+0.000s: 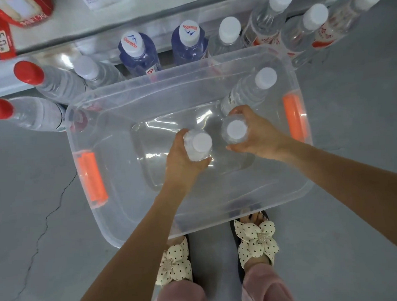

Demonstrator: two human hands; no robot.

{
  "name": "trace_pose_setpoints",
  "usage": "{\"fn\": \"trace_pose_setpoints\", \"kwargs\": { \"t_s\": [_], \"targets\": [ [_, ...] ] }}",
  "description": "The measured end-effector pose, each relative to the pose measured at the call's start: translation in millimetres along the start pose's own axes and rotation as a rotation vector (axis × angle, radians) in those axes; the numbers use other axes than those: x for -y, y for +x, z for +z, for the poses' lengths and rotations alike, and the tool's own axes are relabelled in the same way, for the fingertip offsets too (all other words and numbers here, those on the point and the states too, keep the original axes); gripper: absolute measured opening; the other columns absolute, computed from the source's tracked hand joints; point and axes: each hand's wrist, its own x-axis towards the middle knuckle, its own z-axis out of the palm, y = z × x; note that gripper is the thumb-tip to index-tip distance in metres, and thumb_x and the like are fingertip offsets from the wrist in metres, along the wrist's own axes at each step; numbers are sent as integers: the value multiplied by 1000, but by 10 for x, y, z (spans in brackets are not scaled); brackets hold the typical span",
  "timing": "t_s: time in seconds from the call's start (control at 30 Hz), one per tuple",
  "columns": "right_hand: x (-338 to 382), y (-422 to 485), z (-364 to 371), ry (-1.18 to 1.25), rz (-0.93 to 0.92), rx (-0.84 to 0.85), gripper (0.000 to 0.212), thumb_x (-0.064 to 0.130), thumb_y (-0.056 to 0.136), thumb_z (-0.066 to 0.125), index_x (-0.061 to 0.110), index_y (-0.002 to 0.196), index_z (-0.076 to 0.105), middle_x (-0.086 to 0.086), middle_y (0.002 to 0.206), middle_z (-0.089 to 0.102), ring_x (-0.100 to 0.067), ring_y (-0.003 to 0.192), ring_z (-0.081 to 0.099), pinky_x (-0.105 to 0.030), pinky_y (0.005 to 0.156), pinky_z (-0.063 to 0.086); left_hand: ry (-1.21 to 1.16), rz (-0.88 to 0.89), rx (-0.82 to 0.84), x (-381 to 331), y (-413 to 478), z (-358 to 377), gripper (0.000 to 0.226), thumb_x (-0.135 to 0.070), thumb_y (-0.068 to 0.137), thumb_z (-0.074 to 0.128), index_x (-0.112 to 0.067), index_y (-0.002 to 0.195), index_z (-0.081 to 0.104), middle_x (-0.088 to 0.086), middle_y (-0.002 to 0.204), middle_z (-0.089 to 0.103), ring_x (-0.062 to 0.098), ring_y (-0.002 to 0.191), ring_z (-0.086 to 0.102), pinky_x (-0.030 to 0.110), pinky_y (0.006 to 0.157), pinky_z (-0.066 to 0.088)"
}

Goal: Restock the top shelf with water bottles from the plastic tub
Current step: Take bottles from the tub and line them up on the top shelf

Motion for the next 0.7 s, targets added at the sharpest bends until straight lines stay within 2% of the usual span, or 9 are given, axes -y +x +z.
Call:
{"fn": "trace_pose_setpoints", "kwargs": {
  "t_s": [0.03,0.1,0.2,0.3,0.37,0.47,0.57,0.63,0.7],
  "targets": [
    [34,33,19,11,5,-18,69,16,74,79,17,129,38,7,113,49,-10,102,47,-15,75,35,21,16,-1,-22,20,-11,68,-10,69,80,-27,123,41,-13,101,52,5,89,51,1,68,37],
    [114,88,33,45,15,-68,68,18,73,80,13,127,40,6,111,50,-11,101,48,-15,72,34,6,19,7,-55,58,-67,61,-11,68,81,-28,114,45,-18,91,52,1,80,52,-1,61,36],
    [222,83,12,163,95,-85,65,27,74,80,14,127,46,7,114,56,-10,104,53,-18,81,37,-91,-45,15,-131,96,-209,63,-19,66,84,-21,120,52,-9,102,62,8,91,58,12,73,43],
    [395,-76,-33,324,105,-41,50,22,78,76,7,121,54,7,100,63,5,88,61,-7,71,43,-171,-59,38,-235,-3,-453,55,-21,67,83,-20,115,59,-8,102,68,2,90,62,15,75,46],
    [532,-209,-75,397,87,-25,39,19,80,74,4,113,58,8,94,65,6,84,61,-11,75,45,-169,-54,61,-328,-91,-669,45,-20,67,83,-23,106,61,-10,97,69,3,89,64,18,78,48],
    [814,-374,-153,439,89,5,39,29,78,74,19,113,63,16,100,67,6,94,60,-13,79,43,-195,-48,62,-545,-222,-991,44,-16,66,84,-21,103,60,-6,98,69,7,88,66,22,78,49],
    [1226,-511,-255,402,75,84,34,38,79,72,27,109,62,22,95,66,13,85,59,-8,72,42,-255,-57,63,-832,-404,-1242,56,-25,64,85,-13,112,59,-1,103,69,13,95,66,21,77,49],
    [1531,-626,-343,384,46,101,24,41,82,66,28,102,61,17,94,66,12,80,62,-6,69,44,-293,-49,75,-1036,-559,-1390,61,-41,57,83,-14,108,64,1,101,71,18,97,67,30,86,50],
    [1774,-740,-419,417,42,72,25,48,83,63,28,98,61,8,101,67,0,93,63,-17,83,46,-388,-64,67,-1221,-732,-1510,52,-46,57,78,-18,100,69,2,99,73,22,96,68,44,94,49]
  ]
}}
